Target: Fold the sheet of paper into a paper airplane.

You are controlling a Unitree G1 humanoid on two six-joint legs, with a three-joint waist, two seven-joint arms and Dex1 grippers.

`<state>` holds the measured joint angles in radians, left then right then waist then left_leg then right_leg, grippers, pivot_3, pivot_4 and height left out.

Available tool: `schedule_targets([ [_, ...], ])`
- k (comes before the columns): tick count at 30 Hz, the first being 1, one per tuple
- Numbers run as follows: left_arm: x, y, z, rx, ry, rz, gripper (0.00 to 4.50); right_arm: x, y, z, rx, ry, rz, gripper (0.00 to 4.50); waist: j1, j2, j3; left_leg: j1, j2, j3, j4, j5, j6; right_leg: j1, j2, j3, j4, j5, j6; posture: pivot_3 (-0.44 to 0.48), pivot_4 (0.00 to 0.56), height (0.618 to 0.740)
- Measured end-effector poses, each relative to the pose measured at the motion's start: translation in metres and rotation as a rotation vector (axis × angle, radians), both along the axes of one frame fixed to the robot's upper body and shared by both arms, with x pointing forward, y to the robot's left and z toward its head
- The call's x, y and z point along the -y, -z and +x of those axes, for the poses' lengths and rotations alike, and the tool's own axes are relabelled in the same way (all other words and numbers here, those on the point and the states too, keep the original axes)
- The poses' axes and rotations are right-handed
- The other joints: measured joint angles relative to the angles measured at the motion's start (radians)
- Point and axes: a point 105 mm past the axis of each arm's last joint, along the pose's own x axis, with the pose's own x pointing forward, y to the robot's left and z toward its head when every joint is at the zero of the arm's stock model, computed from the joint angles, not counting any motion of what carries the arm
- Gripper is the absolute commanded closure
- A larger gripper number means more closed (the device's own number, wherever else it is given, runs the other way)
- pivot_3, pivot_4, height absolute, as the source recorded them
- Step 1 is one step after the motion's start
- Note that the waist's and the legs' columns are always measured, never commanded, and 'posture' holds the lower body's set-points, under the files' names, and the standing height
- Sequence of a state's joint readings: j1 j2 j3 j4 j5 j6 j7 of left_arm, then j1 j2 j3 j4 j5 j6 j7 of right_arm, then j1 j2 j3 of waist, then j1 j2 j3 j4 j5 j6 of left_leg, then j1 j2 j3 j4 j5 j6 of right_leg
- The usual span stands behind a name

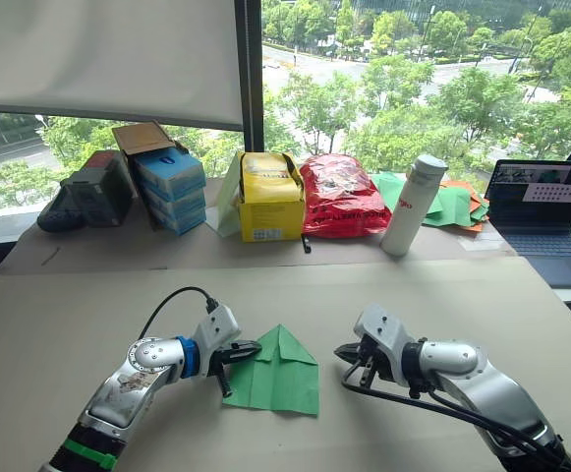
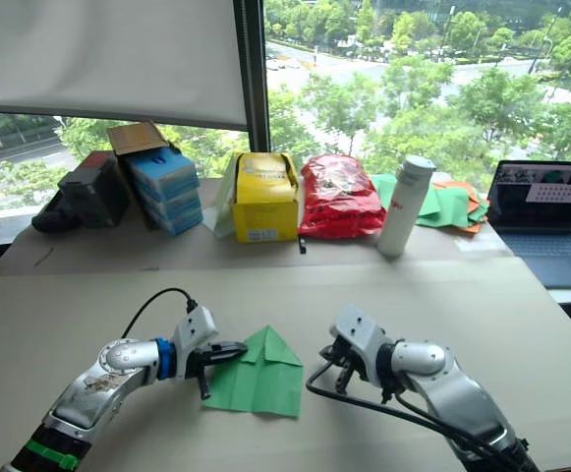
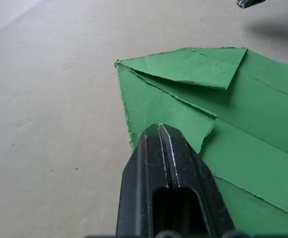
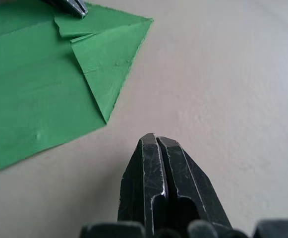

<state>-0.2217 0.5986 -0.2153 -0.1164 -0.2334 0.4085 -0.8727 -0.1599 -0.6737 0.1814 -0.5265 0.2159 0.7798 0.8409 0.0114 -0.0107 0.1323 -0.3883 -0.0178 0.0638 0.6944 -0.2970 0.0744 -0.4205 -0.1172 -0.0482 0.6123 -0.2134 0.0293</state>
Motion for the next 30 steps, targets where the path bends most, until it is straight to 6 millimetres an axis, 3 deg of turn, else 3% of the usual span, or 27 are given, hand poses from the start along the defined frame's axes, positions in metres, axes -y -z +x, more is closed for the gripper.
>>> schedule_targets([
  [4, 0.003, 0.0, 0.0, 0.0, 0.006, -0.003, 4.46, -0.008, 0.004, -0.048, -0.14, -0.203, 0.026, 4.5, 0.001, 0.0, 0.0, 0.0, 0.0, 0.0, 0.001, 0.0, 0.001, 0.001, 0.0, 0.0, -0.001, 0.0, 0.0, 0.0, 0.15, 0.74],
  [8, 0.002, 0.0, 0.0, 0.0, 0.005, -0.002, 4.46, -0.023, 0.014, -0.069, -0.2, -0.29, 0.039, 4.5, 0.0, -0.001, 0.0, 0.002, 0.0, 0.0, 0.002, -0.001, 0.002, 0.001, -0.002, -0.001, -0.001, 0.0, 0.001, 0.0, 0.15, 0.74],
  [14, 0.001, -0.002, 0.0, 0.004, 0.013, 0.011, 4.46, -0.063, 0.02, -0.077, -0.196, -0.283, 0.172, 4.5, 0.001, -0.001, 0.0, 0.001, -0.001, 0.0, 0.001, 0.001, -0.001, -0.001, -0.003, -0.001, -0.001, 0.0, 0.001, 0.0, 0.15, 0.74],
  [22, -0.005, -0.007, -0.001, -0.017, 0.045, 0.062, 4.46, -0.077, 0.036, -0.069, -0.165, -0.088, 0.202, 4.5, 0.0, -0.002, -0.001, 0.001, 0.0, 0.0, 0.001, 0.003, -0.005, -0.001, -0.002, -0.002, 0.0, 0.0, 0.0, 0.0, 0.15, 0.74],
  [30, -0.001, -0.008, 0.003, -0.039, 0.073, 0.083, 4.46, -0.071, 0.04, -0.076, -0.128, 0.076, 0.209, 4.5, 0.003, -0.002, -0.001, 0.002, -0.001, 0.0, 0.001, 0.003, -0.005, 0.0, 0.003, -0.003, 0.0, 0.0, 0.001, 0.0, 0.15, 0.74],
])
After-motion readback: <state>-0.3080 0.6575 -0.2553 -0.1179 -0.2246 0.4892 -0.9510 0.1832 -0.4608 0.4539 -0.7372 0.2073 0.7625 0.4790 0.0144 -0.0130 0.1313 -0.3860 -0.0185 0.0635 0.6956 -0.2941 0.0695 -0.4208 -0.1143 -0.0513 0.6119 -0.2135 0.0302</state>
